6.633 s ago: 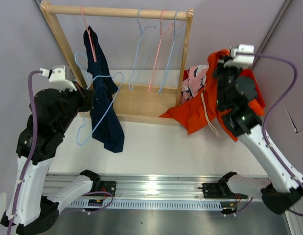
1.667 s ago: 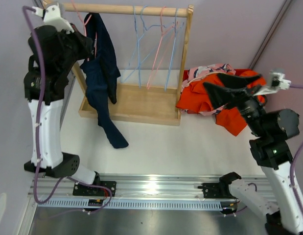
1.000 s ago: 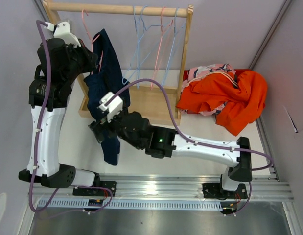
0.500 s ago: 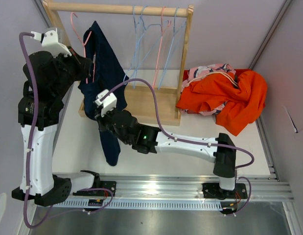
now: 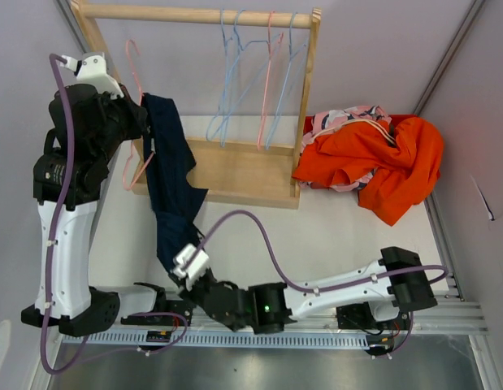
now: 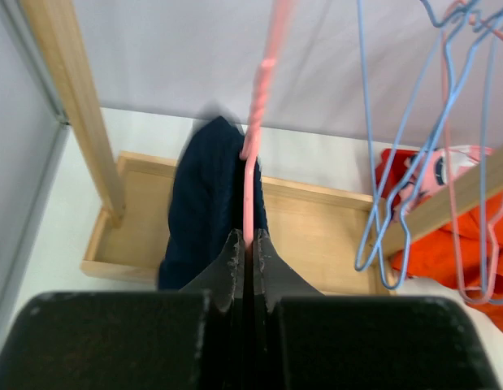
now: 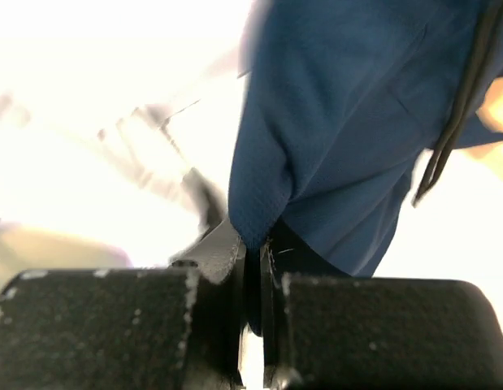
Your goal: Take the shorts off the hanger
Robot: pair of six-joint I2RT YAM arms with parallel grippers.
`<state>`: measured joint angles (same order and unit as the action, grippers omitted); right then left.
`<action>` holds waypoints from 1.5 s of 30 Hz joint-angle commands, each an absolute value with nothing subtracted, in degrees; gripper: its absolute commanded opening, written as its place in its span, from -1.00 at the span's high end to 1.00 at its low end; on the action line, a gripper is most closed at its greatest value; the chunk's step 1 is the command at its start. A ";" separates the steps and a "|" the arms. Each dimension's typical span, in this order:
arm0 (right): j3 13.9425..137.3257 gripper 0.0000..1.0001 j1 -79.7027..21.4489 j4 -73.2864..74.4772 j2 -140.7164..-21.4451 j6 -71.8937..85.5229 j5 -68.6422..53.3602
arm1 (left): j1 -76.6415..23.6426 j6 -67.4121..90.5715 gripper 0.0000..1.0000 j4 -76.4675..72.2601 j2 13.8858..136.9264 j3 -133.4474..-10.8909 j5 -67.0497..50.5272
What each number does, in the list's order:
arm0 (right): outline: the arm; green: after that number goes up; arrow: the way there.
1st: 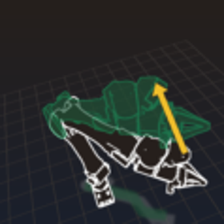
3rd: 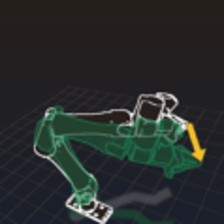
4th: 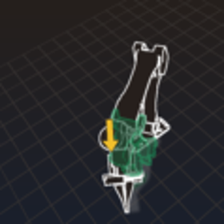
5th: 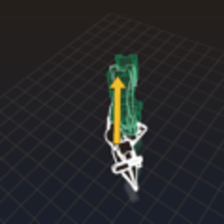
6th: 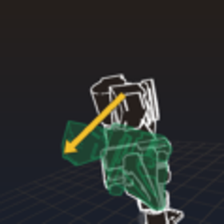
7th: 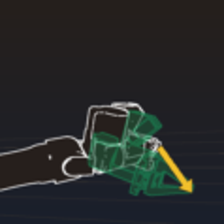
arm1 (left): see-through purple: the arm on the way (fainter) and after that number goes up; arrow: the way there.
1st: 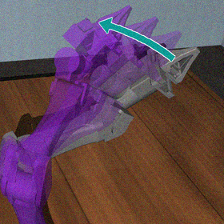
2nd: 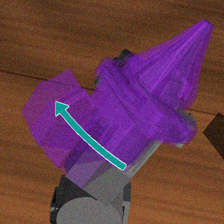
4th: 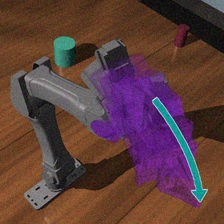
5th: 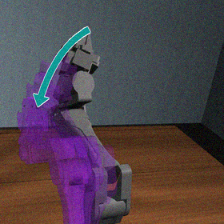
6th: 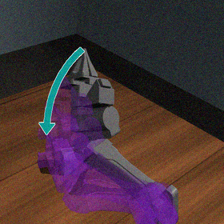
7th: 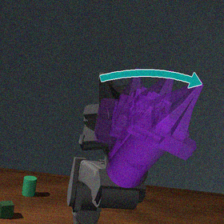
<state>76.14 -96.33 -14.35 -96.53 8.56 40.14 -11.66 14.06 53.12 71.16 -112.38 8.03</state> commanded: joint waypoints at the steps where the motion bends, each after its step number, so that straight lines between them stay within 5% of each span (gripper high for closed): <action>1: 70.76 1.00 -100.89 -9.49 -92.39 16.69 44.56 | -11.43 10.28 1.00 41.04 71.89 -116.63 14.50; 9: 73.47 1.00 -93.18 -14.85 -92.11 9.86 44.04 | -11.51 14.50 1.00 47.96 67.17 -109.36 5.20; 20: 101.33 1.00 -72.86 -6.78 -106.43 3.60 32.08 | -11.51 15.91 1.00 61.26 55.29 -90.97 -4.74; 33: 52.86 1.00 -88.58 -9.68 -73.50 22.20 49.72 | -11.95 13.97 1.00 52.05 65.20 -109.22 1.95; 45: 42.80 1.00 -100.28 9.22 -56.78 31.73 65.39 | -13.09 15.21 1.00 45.18 92.80 -142.54 -2.02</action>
